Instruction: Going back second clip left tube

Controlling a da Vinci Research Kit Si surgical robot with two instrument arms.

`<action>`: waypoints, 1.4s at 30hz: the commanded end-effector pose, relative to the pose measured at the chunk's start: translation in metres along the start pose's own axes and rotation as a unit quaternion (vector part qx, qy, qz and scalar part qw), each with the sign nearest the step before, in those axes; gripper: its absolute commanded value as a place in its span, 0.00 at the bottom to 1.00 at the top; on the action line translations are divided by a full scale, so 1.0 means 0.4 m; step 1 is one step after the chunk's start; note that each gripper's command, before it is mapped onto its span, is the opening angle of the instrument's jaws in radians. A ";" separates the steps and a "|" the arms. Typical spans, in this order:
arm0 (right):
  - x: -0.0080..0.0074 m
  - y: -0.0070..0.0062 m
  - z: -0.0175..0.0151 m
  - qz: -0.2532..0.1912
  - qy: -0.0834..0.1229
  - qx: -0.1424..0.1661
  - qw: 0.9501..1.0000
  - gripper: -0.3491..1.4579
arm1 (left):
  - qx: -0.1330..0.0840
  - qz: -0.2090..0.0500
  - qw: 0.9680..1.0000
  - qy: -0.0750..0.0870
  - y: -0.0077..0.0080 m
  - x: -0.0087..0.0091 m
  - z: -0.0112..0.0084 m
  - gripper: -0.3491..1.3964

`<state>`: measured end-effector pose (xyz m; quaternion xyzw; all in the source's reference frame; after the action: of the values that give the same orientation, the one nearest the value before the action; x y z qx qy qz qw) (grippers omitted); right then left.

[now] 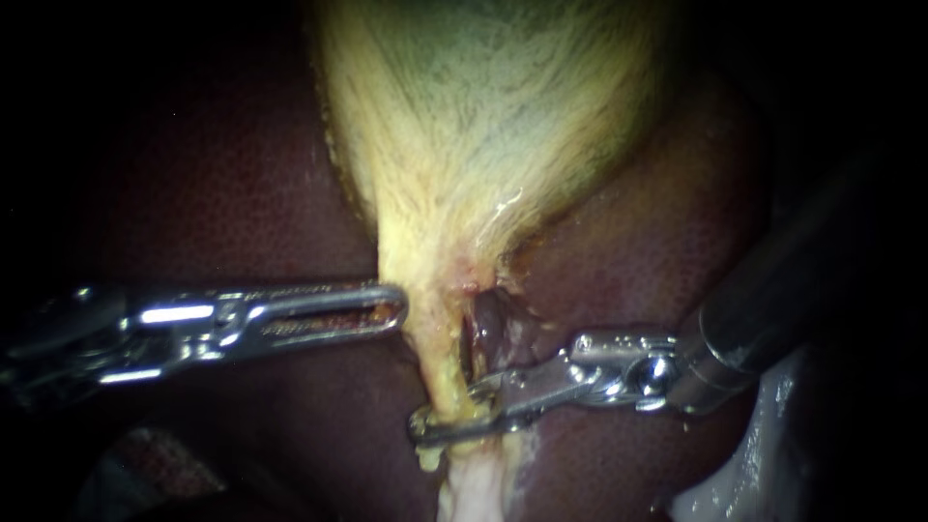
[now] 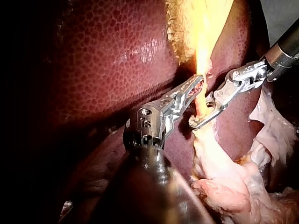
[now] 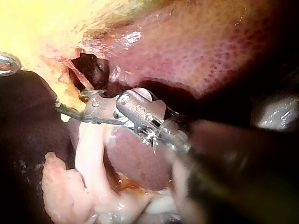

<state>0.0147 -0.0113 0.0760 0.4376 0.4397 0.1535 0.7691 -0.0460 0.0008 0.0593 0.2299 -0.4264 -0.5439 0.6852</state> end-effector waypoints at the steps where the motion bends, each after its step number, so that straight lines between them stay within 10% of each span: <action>1: 0.0000 -0.0001 0.0000 0.000 0.000 0.000 1.000 0.00 | 0.000 0.000 1.000 0.000 0.0000 0.0000 0.0000 0.00; 6: 0.0002 -0.0005 0.0003 0.000 0.000 0.000 1.000 0.00 | 0.000 0.000 1.000 0.000 0.0000 0.0001 0.0000 0.00; 15: 0.0029 -0.0014 -0.0010 -0.072 0.016 -0.009 0.997 0.46 | 0.000 0.000 1.000 0.000 0.0000 0.0001 -0.0002 0.00; 30: 0.0040 -0.0030 -0.0086 -0.167 0.027 -0.048 0.984 0.52 | 0.000 0.000 1.000 0.000 -0.0001 0.0003 -0.0006 0.00; 42: 0.0044 -0.0102 -0.0298 -0.187 0.032 -0.058 0.980 0.52 | 0.001 0.000 1.000 0.000 0.0009 0.0002 -0.0003 0.00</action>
<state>0.0050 -0.0057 0.0686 0.2944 0.5292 0.0445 0.7946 -0.0457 0.0008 0.0594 0.2299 -0.4267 -0.5434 0.6855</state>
